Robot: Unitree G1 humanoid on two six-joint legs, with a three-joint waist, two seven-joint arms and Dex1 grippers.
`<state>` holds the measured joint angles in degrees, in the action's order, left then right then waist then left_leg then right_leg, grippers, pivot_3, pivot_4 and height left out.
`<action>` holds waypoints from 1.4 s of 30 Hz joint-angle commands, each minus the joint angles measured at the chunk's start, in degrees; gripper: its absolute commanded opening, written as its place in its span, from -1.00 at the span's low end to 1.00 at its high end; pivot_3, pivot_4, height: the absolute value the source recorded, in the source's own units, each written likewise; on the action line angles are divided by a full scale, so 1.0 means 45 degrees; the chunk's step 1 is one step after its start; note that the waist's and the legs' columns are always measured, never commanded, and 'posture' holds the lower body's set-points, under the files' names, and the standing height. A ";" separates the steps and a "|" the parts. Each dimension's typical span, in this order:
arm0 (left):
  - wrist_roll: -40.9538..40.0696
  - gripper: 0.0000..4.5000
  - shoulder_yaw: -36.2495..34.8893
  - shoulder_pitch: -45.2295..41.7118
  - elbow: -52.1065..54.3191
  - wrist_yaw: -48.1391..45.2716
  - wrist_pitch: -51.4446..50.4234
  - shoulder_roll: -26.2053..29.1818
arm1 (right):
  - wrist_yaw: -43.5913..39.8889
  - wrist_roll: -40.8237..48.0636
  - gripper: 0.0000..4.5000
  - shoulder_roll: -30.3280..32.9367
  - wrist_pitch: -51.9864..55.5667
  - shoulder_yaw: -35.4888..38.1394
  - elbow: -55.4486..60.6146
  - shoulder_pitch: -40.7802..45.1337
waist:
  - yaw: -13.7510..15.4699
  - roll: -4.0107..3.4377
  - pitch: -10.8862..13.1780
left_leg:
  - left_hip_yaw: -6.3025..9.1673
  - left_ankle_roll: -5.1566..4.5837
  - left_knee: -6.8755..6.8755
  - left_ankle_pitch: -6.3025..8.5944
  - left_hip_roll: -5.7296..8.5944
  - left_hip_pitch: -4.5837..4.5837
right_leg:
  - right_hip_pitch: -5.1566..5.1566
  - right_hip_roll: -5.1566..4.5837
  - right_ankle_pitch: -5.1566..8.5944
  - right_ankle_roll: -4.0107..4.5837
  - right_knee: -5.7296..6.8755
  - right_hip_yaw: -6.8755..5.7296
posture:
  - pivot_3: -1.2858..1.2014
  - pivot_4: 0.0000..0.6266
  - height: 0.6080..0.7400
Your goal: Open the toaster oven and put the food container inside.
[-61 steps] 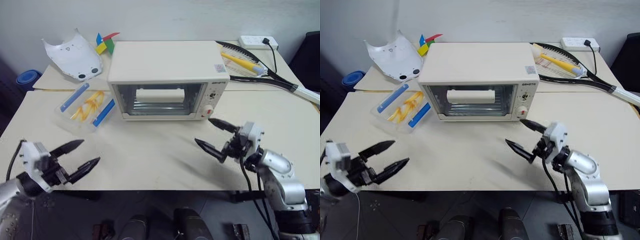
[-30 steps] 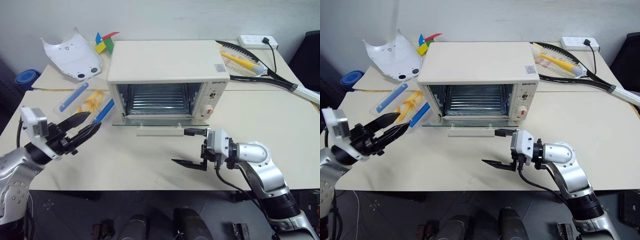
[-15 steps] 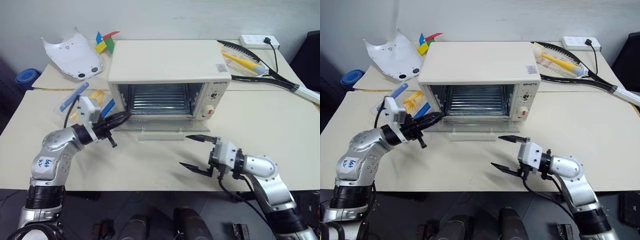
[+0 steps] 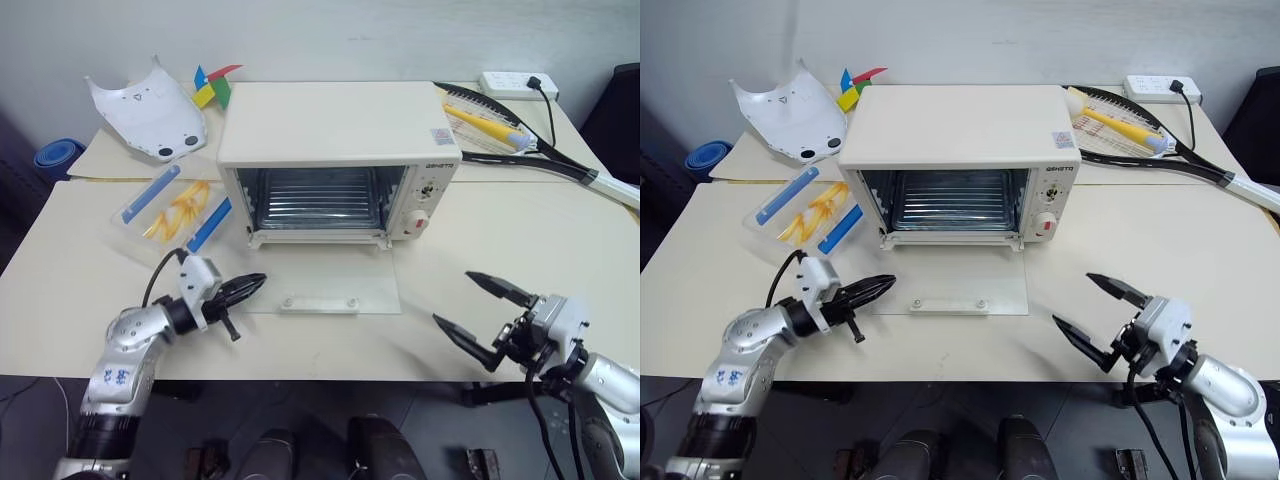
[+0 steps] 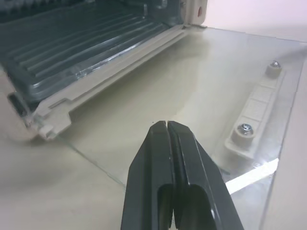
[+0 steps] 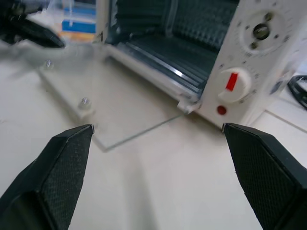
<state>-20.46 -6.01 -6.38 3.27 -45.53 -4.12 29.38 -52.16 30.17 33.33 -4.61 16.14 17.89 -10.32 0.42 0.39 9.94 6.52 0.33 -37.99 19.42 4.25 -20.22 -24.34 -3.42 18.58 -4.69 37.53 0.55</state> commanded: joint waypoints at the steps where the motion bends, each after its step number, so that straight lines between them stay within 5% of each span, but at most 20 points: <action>1: -0.0955 -0.74 -0.1514 0.0998 0.0857 0.0368 0.0521 -0.0211 | 0.0128 0.1123 1.00 -0.0153 0.0537 -0.0064 0.0421 0.1203 | -0.0060 0.0001 0.0001 | 0.0003 0.0001 0.0000 0.0000 -0.0005 0.0000 | 0.0000 0.0002 0.0000 0.0000 0.0000 -0.0002 | 0.03 -0.52 1.00; 7: -0.2639 0.04 -0.5083 0.4299 0.2396 0.1879 0.0156 -0.0853 | -0.0639 0.1143 1.00 -0.0561 0.0400 -0.1218 0.0000 0.3115 | -0.0118 0.0003 0.0002 | 0.0009 -0.0004 0.0009 0.0005 -0.0007 -0.0005 | 0.0000 0.0000 0.0000 0.0000 -0.0015 -0.0006 | 0.03 -0.52 1.00; 10: -0.4254 0.48 -0.7381 0.6406 0.2762 0.3581 -0.1928 -0.1283 | -0.1331 0.1067 1.00 -0.0809 0.0244 -0.2017 -0.0306 0.4053 | -0.0136 0.0012 0.0004 | -0.0004 -0.0018 0.0009 0.0015 -0.0016 -0.0002 | 0.0001 0.0002 0.0000 0.0000 -0.0021 0.0003 | 0.03 -0.52 1.00; 14: -0.4970 0.99 -0.9008 0.7347 0.2651 0.3931 -0.1935 -0.1433 | -0.1750 0.0806 1.00 -0.1181 -0.0116 -0.2590 -0.0577 0.4652 | 0.0153 0.0030 0.0011 | 0.0023 -0.0028 -0.0007 0.0021 -0.0010 -0.0002 | 0.0030 -0.0004 0.0001 0.0001 -0.0039 -0.0018 | 0.03 -0.52 1.00; 20: -0.6375 0.99 -0.9704 0.7311 0.3552 0.4550 -0.3292 -0.0849 | -0.1794 0.0391 1.00 -0.1484 -0.0942 -0.2548 -0.0978 0.4975 | 0.0289 0.0036 0.0006 | 0.0077 -0.0065 -0.0022 0.0044 -0.0001 0.0036 | 0.0151 -0.0006 -0.0004 -0.0006 -0.0150 -0.0050 | 0.03 -0.52 1.00; 24: -0.8639 0.99 -0.9102 0.5517 0.4407 0.7499 -0.7204 0.1444 | -0.1999 0.0338 1.00 -0.1271 -0.1169 -0.2430 -0.1223 0.4970 | 0.0291 0.0037 0.0006 | 0.0108 -0.0054 -0.0023 0.0050 -0.0004 0.0035 | 0.0147 -0.0003 -0.0004 -0.0007 -0.0137 -0.0069 | 0.03 -0.52 1.00; 30: -1.1161 0.99 -0.7589 0.1464 0.2739 1.2218 -1.1024 0.3022 | -0.1733 0.0084 1.00 -0.1201 -0.1045 -0.2452 -0.1264 0.5003 | 0.0106 0.0014 0.0009 | 0.0097 -0.0038 -0.0015 0.0048 0.0003 0.0059 | 0.0142 0.0001 -0.0004 -0.0007 -0.0101 -0.0054 | 0.03 -0.52 1.00; 37: -1.1305 0.99 -0.6354 -0.2392 0.0199 1.5058 -1.2939 0.2836 | -0.1319 -0.0166 1.00 -0.1269 -0.1034 -0.2469 -0.0761 0.4553 | -0.0090 0.0021 0.0007 | 0.0092 -0.0013 -0.0021 0.0045 -0.0002 0.0028 | 0.0092 0.0015 -0.0003 -0.0006 -0.0076 -0.0052 | 0.03 -0.52 1.00; 42: -1.0421 0.99 -0.5802 -0.4588 -0.1478 1.5140 -1.2760 0.2165 | -0.1022 -0.0347 1.00 -0.1404 -0.1086 -0.2579 -0.0599 0.4323 | -0.0066 0.0025 0.0005 | 0.0089 -0.0005 -0.0041 0.0039 0.0008 0.0024 | 0.0075 0.0008 -0.0003 -0.0006 -0.0032 -0.0051 | 0.03 -0.52 1.00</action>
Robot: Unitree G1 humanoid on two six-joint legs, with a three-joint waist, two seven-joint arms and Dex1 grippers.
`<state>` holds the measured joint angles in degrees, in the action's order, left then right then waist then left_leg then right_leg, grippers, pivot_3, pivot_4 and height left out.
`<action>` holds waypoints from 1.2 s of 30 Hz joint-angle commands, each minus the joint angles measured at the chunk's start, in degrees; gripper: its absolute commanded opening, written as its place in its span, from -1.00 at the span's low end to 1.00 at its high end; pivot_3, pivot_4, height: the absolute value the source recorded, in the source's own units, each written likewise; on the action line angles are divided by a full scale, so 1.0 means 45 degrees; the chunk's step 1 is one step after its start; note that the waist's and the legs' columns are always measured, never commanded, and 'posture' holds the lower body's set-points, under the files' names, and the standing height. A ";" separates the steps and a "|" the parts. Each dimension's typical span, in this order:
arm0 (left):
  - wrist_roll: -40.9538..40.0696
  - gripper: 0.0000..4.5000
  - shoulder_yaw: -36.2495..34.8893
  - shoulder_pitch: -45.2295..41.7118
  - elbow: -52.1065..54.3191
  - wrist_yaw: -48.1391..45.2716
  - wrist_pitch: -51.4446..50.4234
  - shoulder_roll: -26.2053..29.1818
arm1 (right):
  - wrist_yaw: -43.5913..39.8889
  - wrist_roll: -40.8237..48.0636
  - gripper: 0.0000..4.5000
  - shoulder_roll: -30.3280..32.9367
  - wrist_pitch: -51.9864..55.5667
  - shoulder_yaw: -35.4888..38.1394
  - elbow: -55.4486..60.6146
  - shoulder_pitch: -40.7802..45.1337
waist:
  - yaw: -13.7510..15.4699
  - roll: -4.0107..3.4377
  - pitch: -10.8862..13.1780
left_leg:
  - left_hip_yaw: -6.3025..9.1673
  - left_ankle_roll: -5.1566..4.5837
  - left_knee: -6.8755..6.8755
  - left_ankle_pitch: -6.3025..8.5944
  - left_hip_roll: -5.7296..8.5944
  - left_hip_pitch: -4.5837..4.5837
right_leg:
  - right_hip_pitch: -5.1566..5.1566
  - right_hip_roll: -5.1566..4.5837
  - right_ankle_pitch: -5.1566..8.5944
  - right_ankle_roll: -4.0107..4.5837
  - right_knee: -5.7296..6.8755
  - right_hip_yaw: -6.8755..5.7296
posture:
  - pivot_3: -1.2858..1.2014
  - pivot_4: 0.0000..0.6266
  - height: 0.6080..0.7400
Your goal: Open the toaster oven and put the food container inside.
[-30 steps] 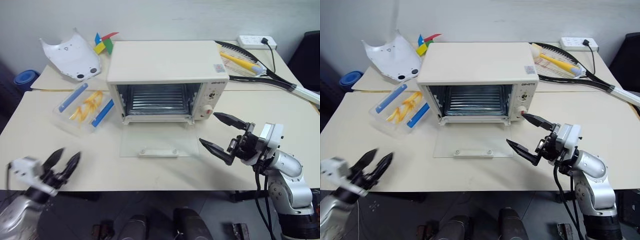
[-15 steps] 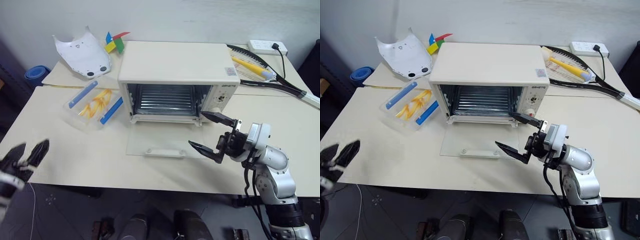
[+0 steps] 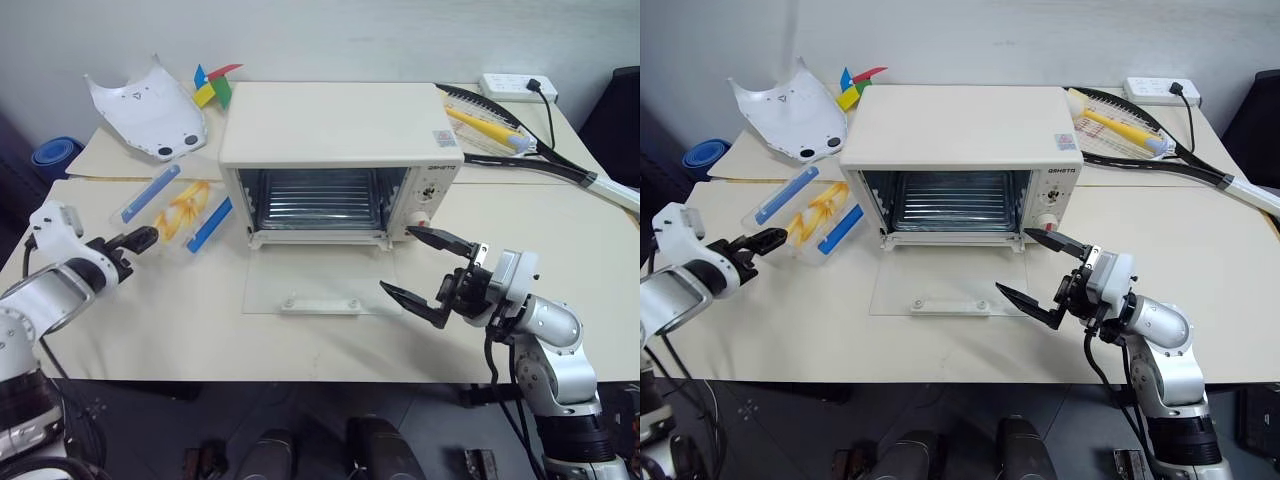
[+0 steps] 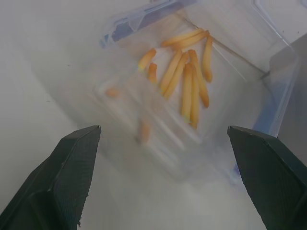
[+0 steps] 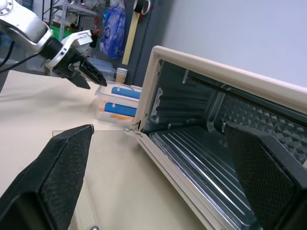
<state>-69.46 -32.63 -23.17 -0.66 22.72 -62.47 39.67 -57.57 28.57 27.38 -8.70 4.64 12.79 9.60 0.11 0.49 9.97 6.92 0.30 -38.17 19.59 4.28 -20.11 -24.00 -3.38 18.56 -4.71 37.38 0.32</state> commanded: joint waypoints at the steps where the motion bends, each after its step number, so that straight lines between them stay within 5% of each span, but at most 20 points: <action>1: 0.0391 0.99 -0.0047 -0.1194 -0.0965 0.0168 0.0199 -0.0372 | 0.0172 0.0000 1.00 -0.0084 -0.0213 -0.0022 0.0535 -0.0164 | 0.0005 0.0006 -0.0003 | 0.0000 0.0004 -0.0003 -0.0002 0.0001 -0.0006 | -0.0009 0.0000 0.0000 0.0000 0.0008 0.0000 | 0.03 -0.52 1.00; 4: 0.1158 0.99 0.0048 -0.1696 -0.2083 0.0214 0.0080 -0.0400 | 0.0078 0.0011 1.00 -0.0139 -0.0475 0.0053 0.0382 -0.0451 | -0.0053 0.0011 -0.0006 | -0.0008 0.0008 -0.0002 -0.0004 0.0002 -0.0009 | -0.0022 0.0000 0.0000 0.0000 0.0016 0.0004 | 0.03 -0.52 1.00; 7: 0.1746 0.72 -0.0031 -0.2117 -0.2858 0.0055 0.0084 -0.0406 | -0.0054 0.0029 1.00 -0.0165 -0.0785 0.0125 0.0186 -0.0675 | -0.0080 0.0011 -0.0006 | -0.0060 0.0012 0.0005 -0.0007 0.0002 -0.0027 | -0.0089 0.0000 0.0000 0.0000 0.0062 0.0033 | 0.03 -0.52 1.00; 14: 0.2798 -0.24 -0.0266 -0.2903 -0.3572 -0.0634 -0.0104 0.0097 | -0.0149 -0.0133 1.00 -0.0287 -0.1504 0.0069 -0.0258 -0.0883 | -0.0037 0.0016 -0.0008 | -0.0062 0.0021 -0.0007 -0.0013 0.0000 -0.0036 | -0.0099 -0.0001 0.0000 0.0001 0.0076 0.0035 | 0.03 -0.52 1.00; 20: 0.3645 -0.94 -0.0297 -0.2359 -0.3524 -0.2271 -0.1116 0.2026 | 0.0007 -0.0377 1.00 -0.0430 -0.1700 -0.0135 -0.0436 -0.0727 | -0.0052 0.0020 -0.0005 | -0.0057 0.0021 0.0000 -0.0012 0.0000 -0.0045 | -0.0112 -0.0002 0.0000 0.0001 0.0076 0.0035 | 0.03 -0.52 1.00; 31: 0.3873 -0.97 -0.0573 0.1491 -0.0626 -0.7914 -0.3565 0.6144 | -0.0095 -0.0511 1.00 -0.0452 -0.1639 -0.0304 -0.0995 -0.0216 | -0.0085 0.0022 -0.0001 | -0.0058 0.0021 0.0029 -0.0011 -0.0005 -0.0046 | -0.0121 -0.0003 0.0007 0.0012 0.0071 0.0044 | 0.03 -0.52 1.00; 36: 0.3194 -0.97 -0.0999 0.1789 0.1267 -0.8859 -0.5082 0.6072 | -0.0121 -0.0641 1.00 -0.0163 -0.1773 0.0058 -0.1446 -0.0467 | 0.0029 0.0013 0.0004 | -0.0056 0.0014 0.0025 -0.0014 0.0000 -0.0046 | -0.0108 -0.0014 0.0009 0.0016 0.0065 0.0042 | 0.03 -0.52 1.00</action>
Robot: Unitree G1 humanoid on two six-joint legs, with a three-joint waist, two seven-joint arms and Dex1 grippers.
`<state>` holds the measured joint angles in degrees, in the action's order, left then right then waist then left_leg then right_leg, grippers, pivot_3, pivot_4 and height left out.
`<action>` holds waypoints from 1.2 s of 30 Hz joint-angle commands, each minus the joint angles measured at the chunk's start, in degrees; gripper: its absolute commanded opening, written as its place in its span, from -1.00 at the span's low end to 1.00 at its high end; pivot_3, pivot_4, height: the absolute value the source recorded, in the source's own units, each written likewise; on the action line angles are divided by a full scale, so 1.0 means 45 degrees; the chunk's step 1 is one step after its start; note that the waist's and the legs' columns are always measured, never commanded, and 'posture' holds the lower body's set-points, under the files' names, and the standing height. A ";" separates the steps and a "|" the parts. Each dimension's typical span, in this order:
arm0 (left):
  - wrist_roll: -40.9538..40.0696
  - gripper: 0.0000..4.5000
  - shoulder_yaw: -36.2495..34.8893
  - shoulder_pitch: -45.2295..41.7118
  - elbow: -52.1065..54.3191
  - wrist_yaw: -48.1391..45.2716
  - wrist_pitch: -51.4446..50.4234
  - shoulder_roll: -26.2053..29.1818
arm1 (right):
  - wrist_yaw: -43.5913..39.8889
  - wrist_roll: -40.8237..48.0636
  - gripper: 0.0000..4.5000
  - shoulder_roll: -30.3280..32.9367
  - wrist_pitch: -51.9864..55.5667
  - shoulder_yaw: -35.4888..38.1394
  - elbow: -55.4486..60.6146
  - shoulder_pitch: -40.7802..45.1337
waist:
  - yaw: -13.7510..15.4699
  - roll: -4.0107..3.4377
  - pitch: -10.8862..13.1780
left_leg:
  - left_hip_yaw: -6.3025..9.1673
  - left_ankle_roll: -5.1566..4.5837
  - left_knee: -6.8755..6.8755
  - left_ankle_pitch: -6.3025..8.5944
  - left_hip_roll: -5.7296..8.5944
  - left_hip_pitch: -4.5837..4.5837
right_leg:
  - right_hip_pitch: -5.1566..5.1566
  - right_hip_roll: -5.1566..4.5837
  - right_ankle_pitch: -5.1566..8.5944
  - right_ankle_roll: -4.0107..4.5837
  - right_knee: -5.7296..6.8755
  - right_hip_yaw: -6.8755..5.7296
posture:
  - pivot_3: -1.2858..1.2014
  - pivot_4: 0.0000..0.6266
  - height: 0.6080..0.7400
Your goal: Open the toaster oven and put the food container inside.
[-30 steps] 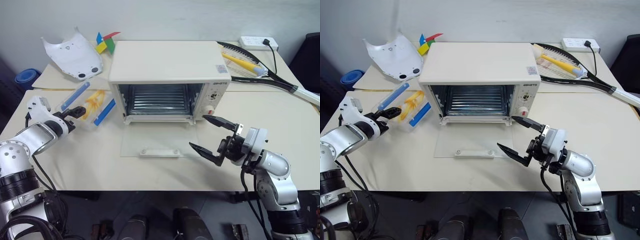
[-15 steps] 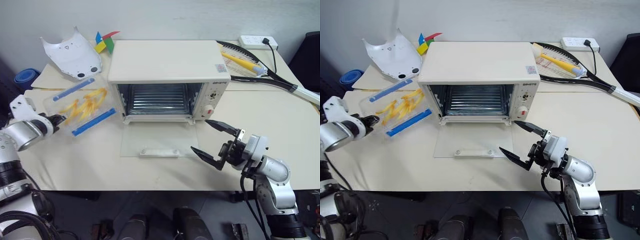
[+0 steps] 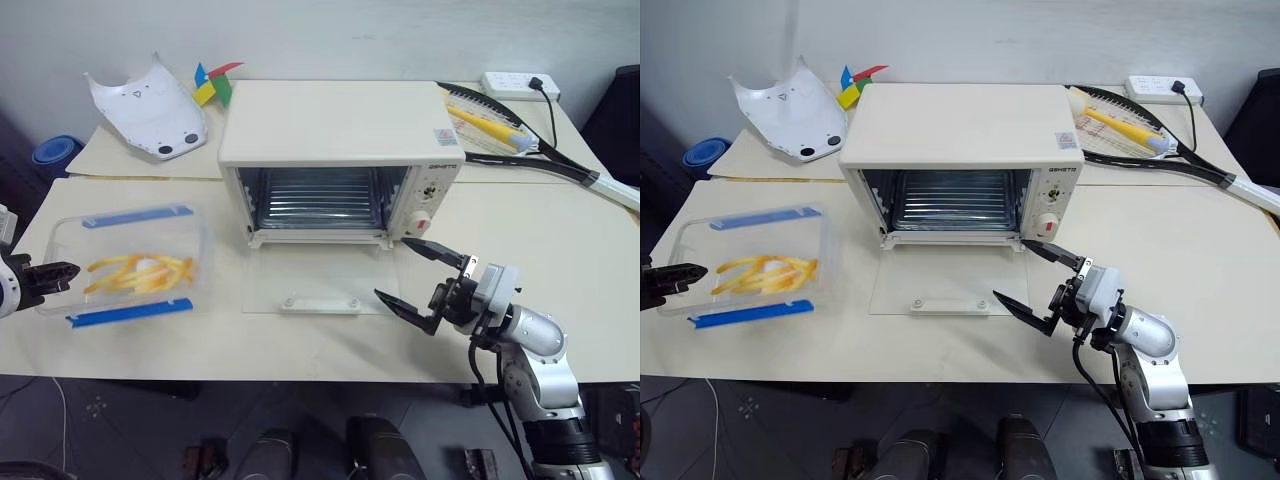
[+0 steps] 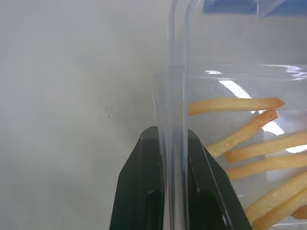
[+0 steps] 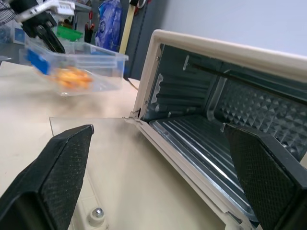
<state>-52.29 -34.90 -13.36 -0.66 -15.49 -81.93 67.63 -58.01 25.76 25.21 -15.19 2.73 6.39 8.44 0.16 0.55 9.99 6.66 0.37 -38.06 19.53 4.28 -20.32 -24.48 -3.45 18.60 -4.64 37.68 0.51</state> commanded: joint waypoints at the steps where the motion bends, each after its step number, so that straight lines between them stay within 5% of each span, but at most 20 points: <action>1: -0.0722 -0.97 -0.0449 -0.0611 0.1632 -0.0317 -0.1050 -0.0342 | -0.0020 -0.0079 1.00 0.0404 -0.0405 0.0568 -0.0151 -0.0282 | 0.0051 0.0000 0.0000 | 0.0003 0.0000 -0.0001 -0.0001 0.0000 0.0000 | 0.0003 0.0000 0.0000 0.0000 0.0000 -0.0002 | 0.03 -0.52 1.00; 8: -0.1688 -0.97 0.0939 -0.3799 0.3820 0.2874 -0.2348 -0.4594 | 0.0398 -0.0154 1.00 0.0636 -0.0324 0.0877 0.0134 -0.0905 | 0.0131 0.0006 -0.0004 | -0.0008 -0.0001 -0.0024 0.0000 0.0002 -0.0002 | 0.0001 0.0002 -0.0002 -0.0003 0.0019 -0.0001 | 0.03 -0.52 1.00; 19: -0.0788 -0.97 0.2342 -0.5888 0.3640 0.6316 -0.2348 -0.9226 | 0.1929 -0.0558 1.00 0.0448 0.0492 0.0604 0.1765 -0.1290 | 0.0174 0.0012 -0.0007 | -0.0008 0.0019 -0.0055 -0.0011 0.0006 0.0004 | 0.0008 0.0005 -0.0002 -0.0004 0.0041 -0.0006 | 0.03 -0.52 1.00; 20: -0.0722 -0.97 0.2423 -0.5946 0.3620 0.6418 -0.2348 -0.9372 | 0.2031 -0.0563 1.00 0.0442 0.0549 0.0580 0.1887 -0.1329 | 0.0217 0.0013 -0.0006 | -0.0010 0.0016 -0.0065 -0.0012 0.0010 0.0004 | 0.0010 0.0005 -0.0003 -0.0006 0.0041 -0.0004 | 0.03 -0.52 1.00; 29: -0.0779 0.22 0.1475 -0.6265 0.3634 0.5797 -0.2348 -0.9497 | 0.2663 -0.0541 1.00 0.0595 0.1199 0.0691 0.2834 -0.1548 | 0.0168 0.0013 -0.0007 | -0.0019 0.0025 -0.0041 -0.0015 0.0003 0.0004 | -0.0005 0.0013 -0.0003 -0.0007 0.0038 0.0001 | 0.03 -0.52 1.00; 33: -0.2222 0.22 0.0250 -0.6143 0.3551 0.4009 -0.2342 -0.8674 | 0.3125 -0.0316 1.00 0.0706 0.1856 0.1019 0.3173 -0.1472 | 0.0117 0.0014 -0.0006 | -0.0017 0.0026 -0.0040 -0.0015 0.0002 0.0002 | -0.0007 0.0014 -0.0003 -0.0006 0.0037 -0.0001 | 0.03 -0.52 1.00; 36: -0.2317 0.22 0.0347 -0.5233 0.3716 0.1491 -0.1505 -0.6511 | 0.3267 0.0196 1.00 0.1014 0.2811 0.1194 0.3613 -0.1373 | -0.0029 0.0012 -0.0006 | -0.0015 0.0027 -0.0035 -0.0016 0.0000 0.0003 | -0.0009 0.0015 -0.0003 -0.0005 0.0036 -0.0002 | 0.03 -0.52 1.00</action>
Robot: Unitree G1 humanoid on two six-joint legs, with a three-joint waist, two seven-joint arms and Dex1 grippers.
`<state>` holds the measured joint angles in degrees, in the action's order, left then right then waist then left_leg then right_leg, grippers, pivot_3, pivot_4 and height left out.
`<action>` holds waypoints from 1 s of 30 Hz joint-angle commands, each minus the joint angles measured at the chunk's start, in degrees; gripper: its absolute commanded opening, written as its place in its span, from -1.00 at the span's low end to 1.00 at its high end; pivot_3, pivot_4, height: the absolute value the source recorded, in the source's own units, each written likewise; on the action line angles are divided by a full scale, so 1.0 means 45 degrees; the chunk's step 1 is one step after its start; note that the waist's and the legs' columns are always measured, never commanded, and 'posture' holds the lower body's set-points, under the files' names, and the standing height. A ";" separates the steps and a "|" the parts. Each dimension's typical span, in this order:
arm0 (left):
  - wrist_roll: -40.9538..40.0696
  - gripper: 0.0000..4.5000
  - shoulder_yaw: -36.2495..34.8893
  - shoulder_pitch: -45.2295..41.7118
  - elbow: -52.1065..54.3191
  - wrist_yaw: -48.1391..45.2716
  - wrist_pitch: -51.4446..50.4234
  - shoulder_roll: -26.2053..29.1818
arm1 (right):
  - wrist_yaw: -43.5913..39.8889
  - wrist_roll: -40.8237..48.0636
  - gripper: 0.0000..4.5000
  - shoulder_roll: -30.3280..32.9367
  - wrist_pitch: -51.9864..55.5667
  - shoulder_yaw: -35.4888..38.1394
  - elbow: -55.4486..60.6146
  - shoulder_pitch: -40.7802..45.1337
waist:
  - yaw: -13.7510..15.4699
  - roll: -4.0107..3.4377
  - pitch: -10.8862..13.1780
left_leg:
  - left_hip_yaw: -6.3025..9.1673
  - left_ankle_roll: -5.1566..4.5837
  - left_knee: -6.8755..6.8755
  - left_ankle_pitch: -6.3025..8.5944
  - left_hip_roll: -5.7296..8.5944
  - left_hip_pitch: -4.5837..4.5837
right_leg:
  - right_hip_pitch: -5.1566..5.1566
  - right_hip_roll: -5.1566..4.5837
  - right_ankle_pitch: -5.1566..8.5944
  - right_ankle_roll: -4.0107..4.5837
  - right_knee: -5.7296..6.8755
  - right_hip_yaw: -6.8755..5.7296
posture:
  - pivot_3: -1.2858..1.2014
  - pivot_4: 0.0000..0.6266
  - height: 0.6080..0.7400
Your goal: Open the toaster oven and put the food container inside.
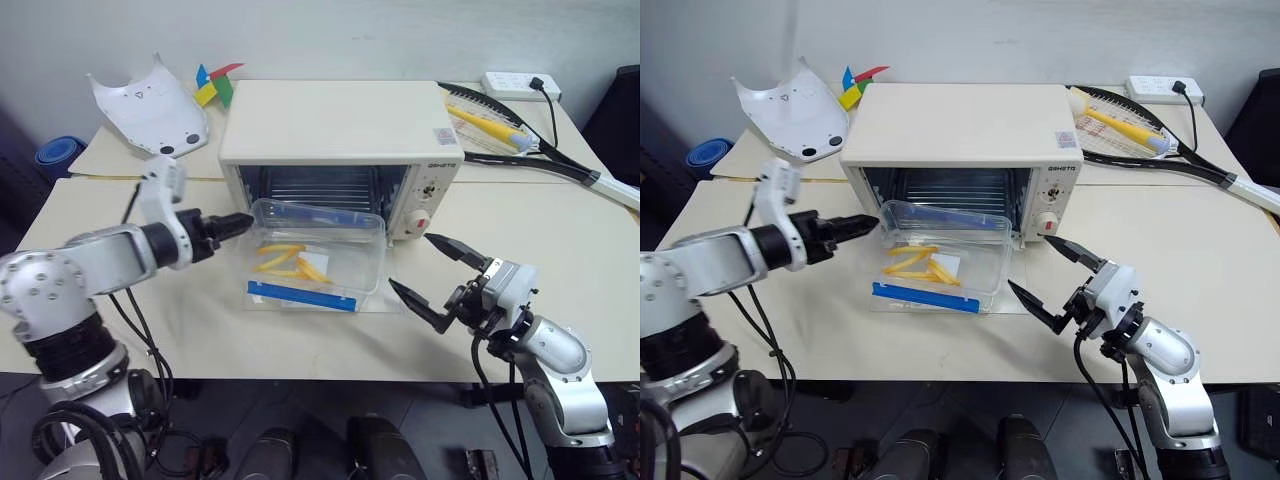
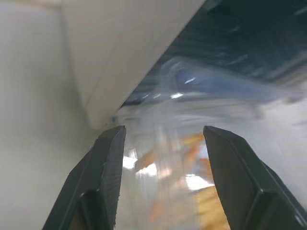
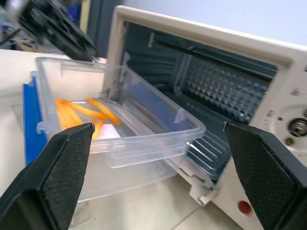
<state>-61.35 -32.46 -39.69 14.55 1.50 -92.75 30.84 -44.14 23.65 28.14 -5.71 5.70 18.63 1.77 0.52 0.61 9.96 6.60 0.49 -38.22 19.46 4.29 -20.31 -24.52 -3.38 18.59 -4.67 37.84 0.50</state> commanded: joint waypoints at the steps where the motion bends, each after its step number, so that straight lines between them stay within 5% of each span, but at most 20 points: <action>1: 0.0015 0.22 0.0117 0.1234 0.0497 -0.3525 0.1609 0.2685 | 0.0036 0.0979 1.00 0.0597 0.1140 0.0550 0.1118 0.0086 | -0.0144 -0.0008 0.0002 | 0.0000 0.0003 0.0011 -0.0002 -0.0002 0.0002 | -0.0002 0.0002 0.0002 0.0003 0.0002 0.0001 | 0.03 -0.52 1.00; 4: 0.2222 0.23 0.1125 0.4414 0.0936 -0.9235 0.6372 0.5394 | -0.0471 0.1779 0.82 0.1738 0.3010 0.0512 0.1876 -0.0451 | -0.0227 -0.0036 0.0004 | -0.0015 0.0007 0.0055 -0.0002 -0.0012 0.0015 | -0.0007 0.0004 0.0010 0.0019 -0.0016 0.0013 | 0.03 -0.52 1.00; 6: 0.3815 0.05 0.1840 0.6616 0.0463 -1.2240 0.9514 0.6270 | -0.1120 0.1703 0.59 0.2734 0.3980 -0.0051 0.2510 -0.1216 | -0.0141 -0.0076 0.0010 | -0.0012 0.0007 0.0064 -0.0001 -0.0019 0.0022 | 0.0005 -0.0002 0.0018 0.0033 -0.0045 0.0009 | 0.03 -0.52 1.00; 11: 0.4717 -0.59 0.2883 0.8521 0.0766 -1.5375 1.3463 0.5566 | -0.1521 0.1566 -0.17 0.3215 0.5206 -0.1512 0.3196 -0.1667 | 0.0172 -0.0075 0.0014 | 0.0003 -0.0013 0.0071 -0.0007 -0.0024 0.0002 | 0.0048 -0.0015 0.0022 0.0041 -0.0125 -0.0015 | 0.03 -0.52 1.00; 14: 0.4814 -1.00 0.3793 0.8541 0.1464 -1.5052 1.3783 0.4658 | -0.1620 0.0837 -0.65 0.2854 0.5053 -0.2597 0.2863 -0.1106 | 0.0224 -0.0071 0.0013 | 0.0020 -0.0039 0.0059 -0.0007 -0.0023 0.0002 | 0.0089 -0.0018 0.0014 0.0025 -0.0176 -0.0021 | 0.03 -0.52 1.00; 16: 0.5503 -1.00 0.4483 0.8259 0.1218 -1.4393 1.4350 0.3864 | -0.1238 0.0527 -0.98 0.2194 0.4981 -0.3064 0.2497 -0.0446 | 0.0196 -0.0071 0.0013 | 0.0011 -0.0056 0.0057 0.0003 -0.0020 0.0004 | 0.0092 -0.0018 0.0004 0.0008 -0.0180 -0.0016 | 0.03 -0.52 1.00; 30: 0.9162 -1.00 0.6002 0.4919 -0.2348 -0.9176 1.7813 -0.1221 | 0.1136 -0.2321 -0.99 -0.0835 0.2386 -0.2717 -0.3065 0.4319 | 0.0089 -0.0052 0.0004 | -0.0020 -0.0048 0.0026 0.0006 -0.0001 -0.0004 | 0.0019 -0.0012 -0.0011 -0.0007 -0.0078 -0.0013 | 0.03 -0.52 1.00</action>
<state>-21.89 -5.46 -16.68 4.66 -41.73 -15.10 25.61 -40.64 14.04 25.50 7.59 -8.16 6.22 19.84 0.92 0.38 9.98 6.50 0.28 -38.10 19.48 4.28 -20.34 -24.47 -3.43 18.54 -4.70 37.51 0.45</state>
